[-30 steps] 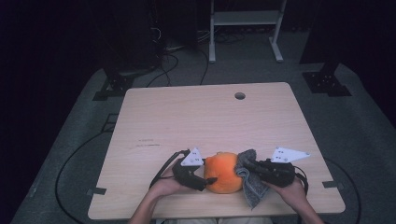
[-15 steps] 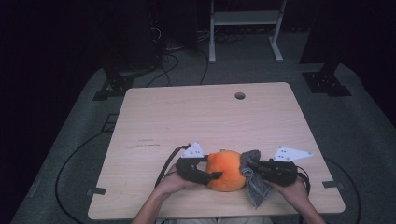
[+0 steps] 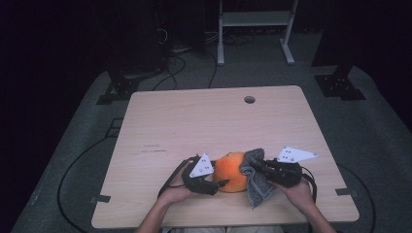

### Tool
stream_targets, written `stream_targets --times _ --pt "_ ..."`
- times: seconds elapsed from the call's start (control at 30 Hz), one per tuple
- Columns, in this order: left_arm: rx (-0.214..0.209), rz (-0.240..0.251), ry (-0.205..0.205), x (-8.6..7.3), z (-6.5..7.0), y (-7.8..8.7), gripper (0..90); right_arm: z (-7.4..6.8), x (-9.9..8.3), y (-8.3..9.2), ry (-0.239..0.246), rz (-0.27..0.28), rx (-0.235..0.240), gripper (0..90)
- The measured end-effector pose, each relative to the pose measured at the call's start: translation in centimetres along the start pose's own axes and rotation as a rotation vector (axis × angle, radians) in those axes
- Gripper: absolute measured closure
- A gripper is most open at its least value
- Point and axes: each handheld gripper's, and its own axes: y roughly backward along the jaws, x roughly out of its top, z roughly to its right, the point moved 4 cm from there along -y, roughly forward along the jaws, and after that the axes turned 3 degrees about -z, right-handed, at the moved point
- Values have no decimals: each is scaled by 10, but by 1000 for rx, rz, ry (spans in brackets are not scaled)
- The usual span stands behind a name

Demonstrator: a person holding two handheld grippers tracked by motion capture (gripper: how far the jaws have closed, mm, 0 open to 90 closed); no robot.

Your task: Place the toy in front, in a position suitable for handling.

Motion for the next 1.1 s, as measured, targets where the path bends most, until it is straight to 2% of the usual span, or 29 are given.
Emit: stream_targets --times 0.03,0.07,0.1,0.13,0.17,0.2,0.23,0.33,0.43,0.5,0.57,0.63,0.7,0.73,0.8,0.83,0.93,1.0,1.07,1.1 --pt "-30 -1 33 2 -1 0 246 1 -3 1 -10 0 2 795" --pt "-57 22 127 8 -6 2 162 -4 -5 2 2 0 6 795" --pt "-57 22 127 8 -6 2 147 -4 -5 2 2 0 6 795" --pt "-73 47 166 11 -8 2 147 -9 -4 2 13 3 16 795" --pt "-68 42 159 11 -7 1 167 -15 -3 2 31 7 29 795" --pt "-47 37 132 11 -5 1 216 -18 -1 2 61 1 20 794" --pt "-44 45 119 10 -3 0 252 -21 2 3 80 -8 7 794" --pt "-33 54 85 11 4 0 286 -25 11 7 117 -12 -4 795" --pt "-29 47 -2 16 15 -3 290 -36 24 8 162 -4 -1 794" --pt "-31 39 -59 19 23 -4 292 -44 32 8 184 19 21 795" --pt "-35 33 -88 19 28 -4 296 -48 34 4 199 -2 25 795" --pt "-39 27 -80 16 27 -4 308 -46 29 -1 202 -26 25 796" --pt "-49 36 -64 14 25 -4 309 -40 24 -2 183 -31 25 796" --pt "-50 38 -57 14 24 -4 302 -33 20 2 162 -40 7 796" --pt "-52 46 -47 15 24 -4 299 -30 18 4 159 -43 -5 796" --pt "-53 51 -41 16 24 -4 290 -20 13 10 134 -58 -32 796" --pt "-50 54 -45 17 24 -5 292 -14 10 16 112 -67 -50 796" --pt "-36 45 -58 18 25 -6 297 -18 13 20 110 -39 -37 796" --pt "-17 35 -67 19 25 -8 310 -27 21 21 124 3 7 796" --pt "-22 33 -69 19 26 -9 317 -38 28 15 159 -8 22 796"
